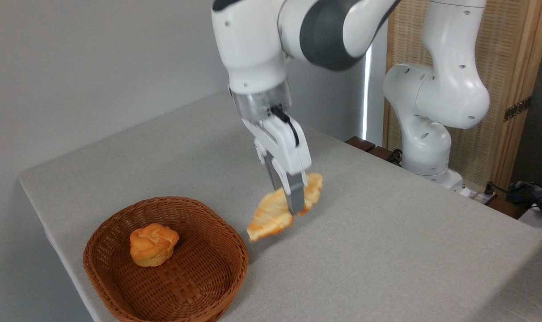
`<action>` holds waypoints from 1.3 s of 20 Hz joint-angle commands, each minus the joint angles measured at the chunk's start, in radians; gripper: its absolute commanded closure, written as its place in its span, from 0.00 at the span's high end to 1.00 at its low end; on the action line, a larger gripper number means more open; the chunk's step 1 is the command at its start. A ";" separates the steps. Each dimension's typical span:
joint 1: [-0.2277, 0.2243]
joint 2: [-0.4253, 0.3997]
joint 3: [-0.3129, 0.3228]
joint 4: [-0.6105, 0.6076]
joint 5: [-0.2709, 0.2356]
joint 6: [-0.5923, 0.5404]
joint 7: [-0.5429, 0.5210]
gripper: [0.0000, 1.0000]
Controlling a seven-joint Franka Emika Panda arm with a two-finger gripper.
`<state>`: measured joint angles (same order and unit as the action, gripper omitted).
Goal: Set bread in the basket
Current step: 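Lift the bread and carry it over the wicker basket, then lower the bread into the basket beside the orange bun and release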
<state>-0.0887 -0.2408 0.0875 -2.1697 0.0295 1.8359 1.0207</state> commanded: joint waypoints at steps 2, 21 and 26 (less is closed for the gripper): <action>-0.003 0.031 0.009 0.175 -0.167 -0.061 0.004 0.44; 0.004 0.451 -0.023 0.472 -0.188 0.175 -0.100 1.00; 0.006 0.454 -0.029 0.472 -0.152 0.177 -0.114 1.00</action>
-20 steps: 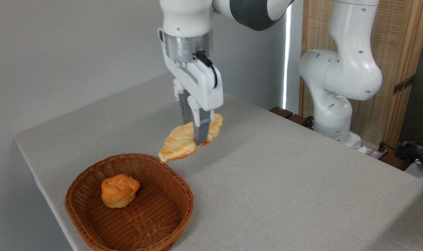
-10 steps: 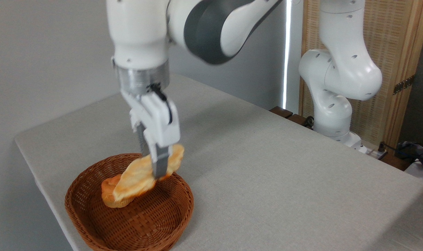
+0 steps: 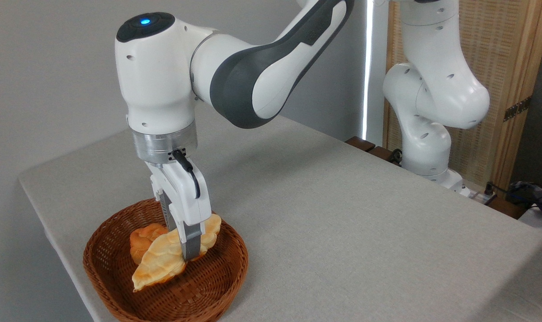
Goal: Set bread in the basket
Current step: 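Lower the bread into the basket beside the orange bun and release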
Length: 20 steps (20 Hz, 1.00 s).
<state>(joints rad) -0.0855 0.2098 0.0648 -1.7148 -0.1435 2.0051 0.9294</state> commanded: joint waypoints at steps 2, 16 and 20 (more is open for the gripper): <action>0.003 0.002 -0.006 0.017 0.021 0.007 -0.023 1.00; 0.004 -0.007 -0.008 0.020 0.018 0.006 -0.055 1.00; 0.004 -0.010 -0.017 0.055 0.021 -0.002 -0.098 1.00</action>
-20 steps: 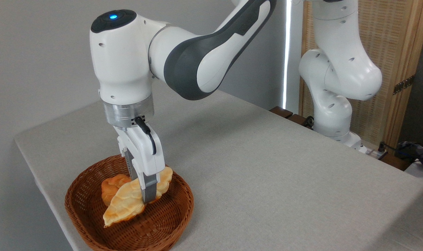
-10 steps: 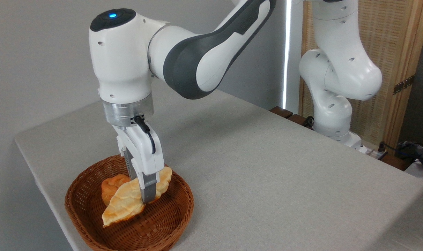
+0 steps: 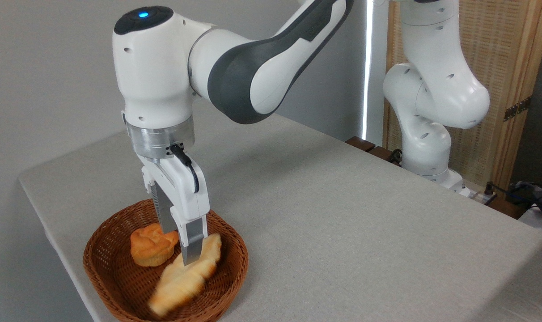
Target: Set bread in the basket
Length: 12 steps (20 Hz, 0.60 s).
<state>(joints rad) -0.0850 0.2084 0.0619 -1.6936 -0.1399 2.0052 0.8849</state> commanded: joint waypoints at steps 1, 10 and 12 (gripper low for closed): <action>0.004 -0.011 -0.016 0.038 0.017 -0.002 -0.063 1.00; 0.004 -0.207 -0.083 0.057 0.005 -0.207 -0.175 1.00; 0.002 -0.253 -0.089 0.057 0.002 -0.278 -0.211 1.00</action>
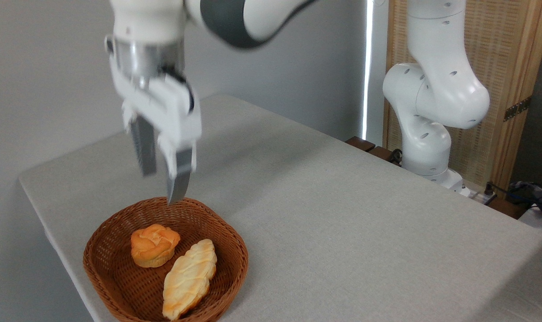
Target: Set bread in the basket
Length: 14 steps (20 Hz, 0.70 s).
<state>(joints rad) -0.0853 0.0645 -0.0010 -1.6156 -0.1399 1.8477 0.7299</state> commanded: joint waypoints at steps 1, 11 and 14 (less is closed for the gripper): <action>0.002 -0.130 -0.033 -0.017 0.000 -0.152 -0.104 1.00; 0.006 -0.131 -0.048 0.025 0.077 -0.323 -0.176 1.00; 0.016 -0.123 -0.047 0.026 0.088 -0.323 -0.176 1.00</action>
<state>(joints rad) -0.0752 -0.0683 -0.0539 -1.6087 -0.0731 1.5513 0.5663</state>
